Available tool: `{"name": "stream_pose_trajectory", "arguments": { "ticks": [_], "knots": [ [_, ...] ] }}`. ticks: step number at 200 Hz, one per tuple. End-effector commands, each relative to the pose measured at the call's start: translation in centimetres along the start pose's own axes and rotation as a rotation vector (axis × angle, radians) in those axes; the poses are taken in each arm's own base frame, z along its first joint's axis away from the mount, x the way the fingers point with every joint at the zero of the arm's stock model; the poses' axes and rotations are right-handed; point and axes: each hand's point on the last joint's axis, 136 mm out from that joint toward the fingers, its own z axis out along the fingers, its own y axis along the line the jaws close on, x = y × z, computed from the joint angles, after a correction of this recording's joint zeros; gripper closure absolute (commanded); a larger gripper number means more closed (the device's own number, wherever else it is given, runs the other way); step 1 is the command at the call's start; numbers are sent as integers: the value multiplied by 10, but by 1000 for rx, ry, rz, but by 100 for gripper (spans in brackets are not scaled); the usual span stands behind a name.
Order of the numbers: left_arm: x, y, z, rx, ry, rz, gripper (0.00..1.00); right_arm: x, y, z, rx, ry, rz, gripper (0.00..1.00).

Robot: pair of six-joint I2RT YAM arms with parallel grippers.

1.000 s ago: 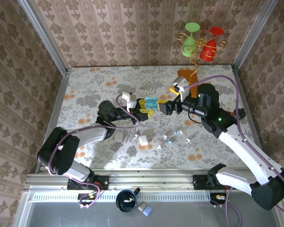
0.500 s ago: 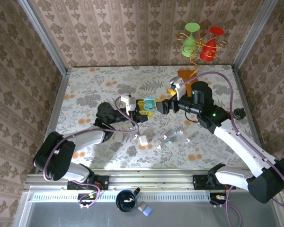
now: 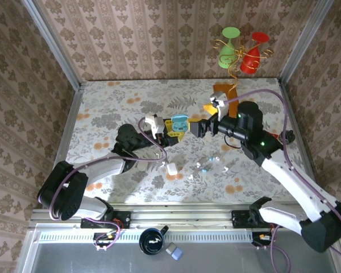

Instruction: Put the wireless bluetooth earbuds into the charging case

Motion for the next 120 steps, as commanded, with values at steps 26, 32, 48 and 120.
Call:
{"name": "stream_pose_trajectory", "arguments": {
  "ticks": [26, 32, 48, 120],
  "knots": [
    [-9, 17, -12, -105, -26, 54, 72, 23, -25, -33, 125, -23, 227, 4],
    [-8, 18, -13, -108, -25, 51, 72, 33, -31, -37, 164, 6, 263, 5],
    [-8, 19, -14, -112, -28, 53, 72, 62, -44, -44, 256, 83, 357, 9],
    [-2, 34, -23, -125, -23, 4, 73, 195, -67, -30, 379, 507, 517, 16]
  ]
}}
